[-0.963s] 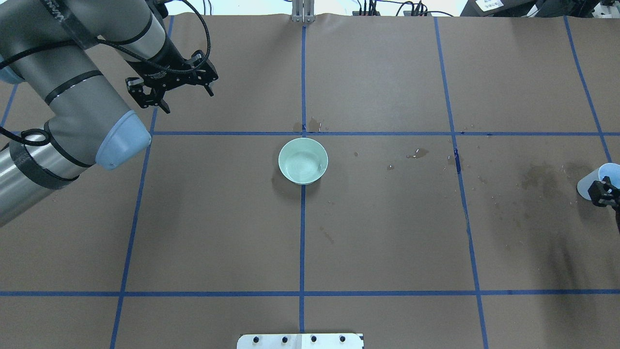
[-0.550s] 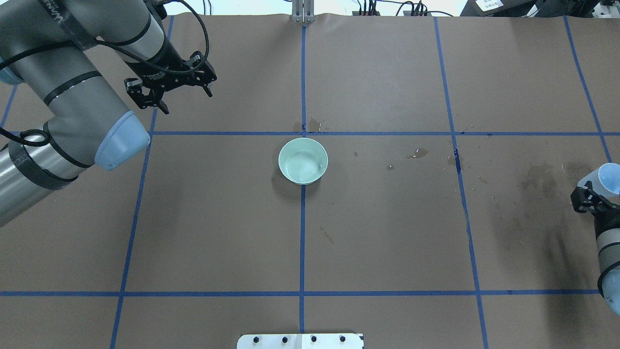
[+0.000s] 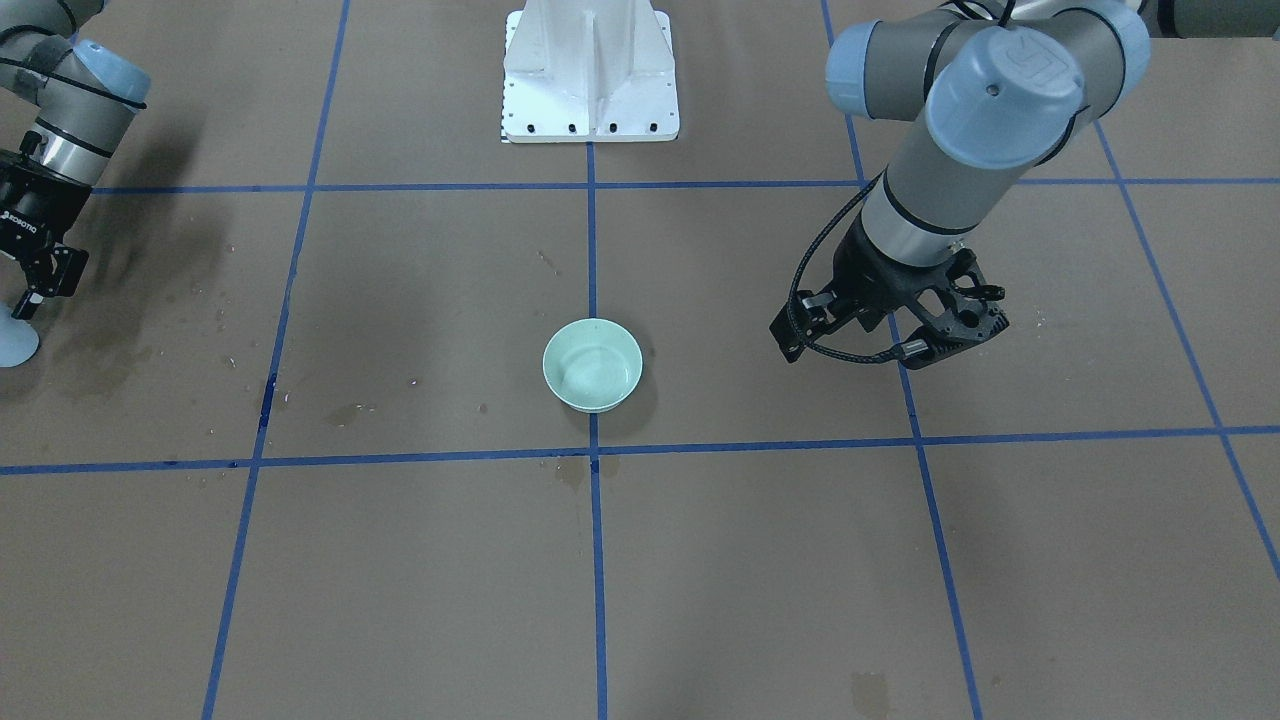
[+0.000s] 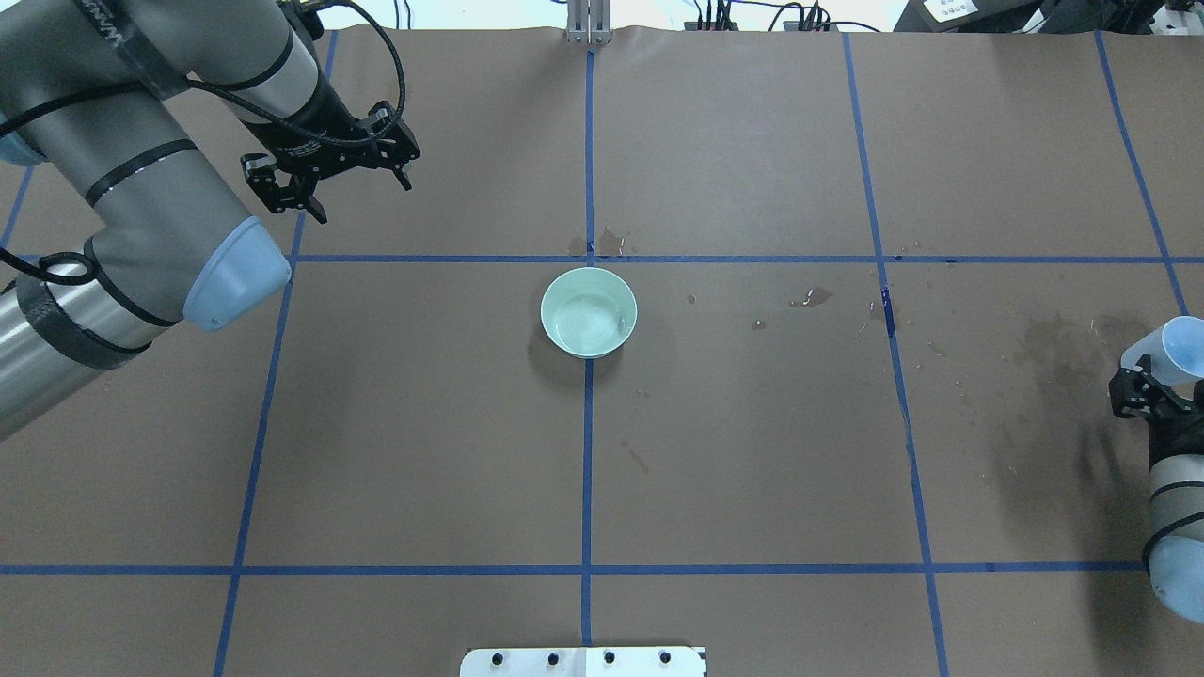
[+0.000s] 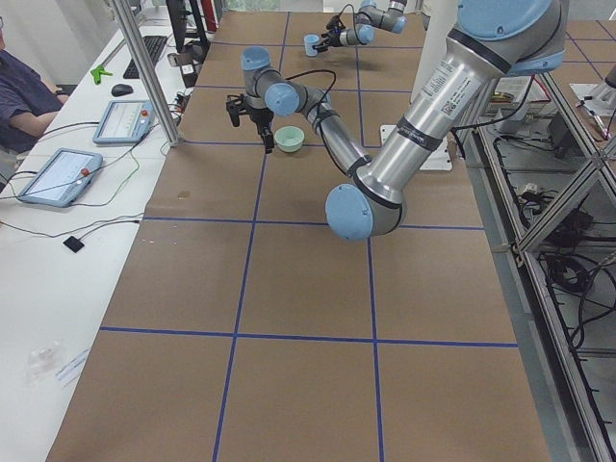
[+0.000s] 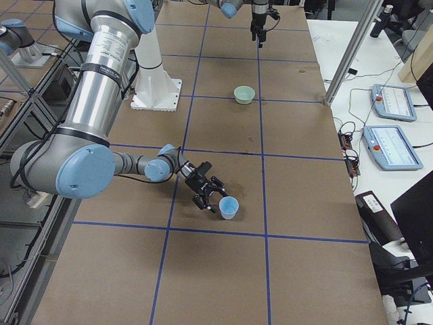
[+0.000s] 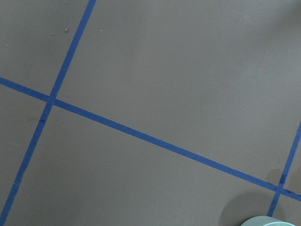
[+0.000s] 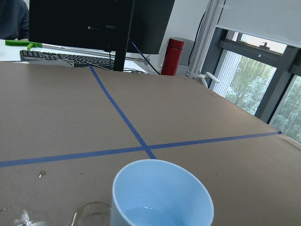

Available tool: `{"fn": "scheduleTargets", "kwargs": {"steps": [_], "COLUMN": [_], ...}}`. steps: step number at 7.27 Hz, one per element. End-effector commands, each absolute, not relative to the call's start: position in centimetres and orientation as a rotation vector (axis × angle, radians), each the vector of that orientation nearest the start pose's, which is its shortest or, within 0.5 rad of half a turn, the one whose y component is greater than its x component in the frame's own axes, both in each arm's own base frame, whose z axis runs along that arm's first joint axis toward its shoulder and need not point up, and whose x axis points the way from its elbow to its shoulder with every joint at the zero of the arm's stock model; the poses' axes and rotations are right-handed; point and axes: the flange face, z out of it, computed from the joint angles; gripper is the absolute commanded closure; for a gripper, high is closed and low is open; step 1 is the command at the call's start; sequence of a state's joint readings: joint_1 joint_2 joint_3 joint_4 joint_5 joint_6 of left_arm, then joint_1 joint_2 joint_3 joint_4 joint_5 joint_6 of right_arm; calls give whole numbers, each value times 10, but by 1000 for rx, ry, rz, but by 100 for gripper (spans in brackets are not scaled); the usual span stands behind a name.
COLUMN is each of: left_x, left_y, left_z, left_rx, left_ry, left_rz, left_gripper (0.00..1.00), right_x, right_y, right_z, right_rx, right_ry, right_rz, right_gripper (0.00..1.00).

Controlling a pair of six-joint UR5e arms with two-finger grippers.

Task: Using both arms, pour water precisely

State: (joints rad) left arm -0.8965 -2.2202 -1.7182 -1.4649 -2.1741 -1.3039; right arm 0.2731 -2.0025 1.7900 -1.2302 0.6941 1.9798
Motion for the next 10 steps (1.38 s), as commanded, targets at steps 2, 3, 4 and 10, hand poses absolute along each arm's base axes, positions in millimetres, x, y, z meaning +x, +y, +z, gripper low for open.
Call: {"fn": "scheduleTargets", "kwargs": {"steps": [2, 3, 4, 10], "left_x": [353, 354, 354, 354], "left_y": [-563, -562, -562, -562], "left_z": [228, 229, 230, 235], "left_rx": [-120, -122, -123, -127], "left_ry": [872, 871, 870, 863], "left_rz": [-383, -383, -382, -387], "left_gripper": [0, 0, 0, 0], "right_x": [-254, -254, -254, -259], "right_y": [-291, -291, -291, -294], "right_z": [702, 704, 705, 704], "right_rx": [918, 921, 921, 950], "right_ry": [-163, -159, -156, -156], "right_rz": [694, 692, 690, 683], "right_gripper": [1, 1, 1, 1]}}
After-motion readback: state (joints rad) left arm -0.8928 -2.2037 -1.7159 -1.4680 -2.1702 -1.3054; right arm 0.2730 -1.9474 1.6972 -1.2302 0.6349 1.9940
